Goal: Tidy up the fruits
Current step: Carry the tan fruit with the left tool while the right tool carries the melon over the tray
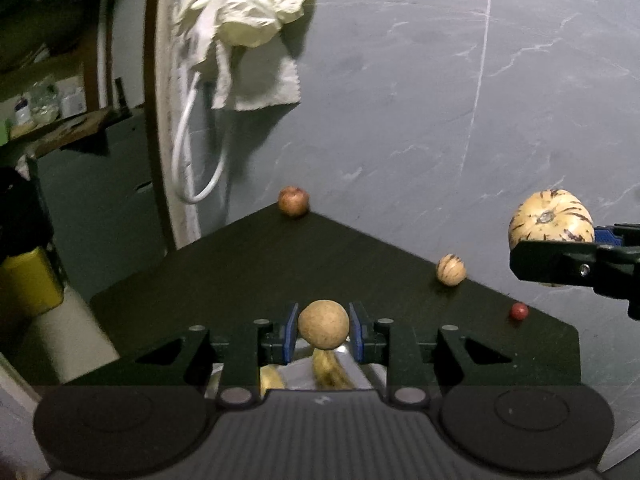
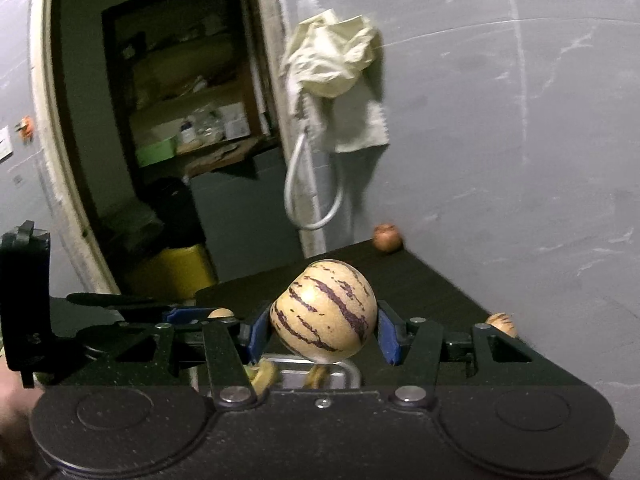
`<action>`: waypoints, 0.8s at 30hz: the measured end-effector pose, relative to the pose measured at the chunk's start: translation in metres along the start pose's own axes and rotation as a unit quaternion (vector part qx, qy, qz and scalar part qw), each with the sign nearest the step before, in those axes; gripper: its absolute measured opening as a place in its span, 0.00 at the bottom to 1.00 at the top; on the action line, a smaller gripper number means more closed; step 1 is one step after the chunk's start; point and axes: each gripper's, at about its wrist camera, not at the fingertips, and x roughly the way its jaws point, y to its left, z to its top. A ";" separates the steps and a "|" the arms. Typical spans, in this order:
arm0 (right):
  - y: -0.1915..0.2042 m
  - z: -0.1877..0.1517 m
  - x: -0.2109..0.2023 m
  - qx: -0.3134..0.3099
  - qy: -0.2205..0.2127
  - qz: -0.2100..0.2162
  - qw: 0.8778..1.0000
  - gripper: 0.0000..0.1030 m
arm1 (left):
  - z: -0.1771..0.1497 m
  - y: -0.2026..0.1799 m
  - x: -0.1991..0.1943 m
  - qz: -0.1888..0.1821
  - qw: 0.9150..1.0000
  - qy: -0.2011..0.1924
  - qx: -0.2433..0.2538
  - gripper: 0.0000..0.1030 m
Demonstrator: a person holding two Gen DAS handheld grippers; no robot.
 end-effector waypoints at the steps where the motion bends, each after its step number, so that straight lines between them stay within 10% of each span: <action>1: 0.004 -0.002 0.001 -0.002 0.003 0.005 1.000 0.54 | -0.004 0.003 -0.002 0.002 1.000 0.002 -0.004 0.27; 24: 0.025 -0.104 0.052 -0.020 0.158 0.031 0.987 0.54 | -0.116 0.032 0.013 0.009 0.991 0.126 -0.043 0.27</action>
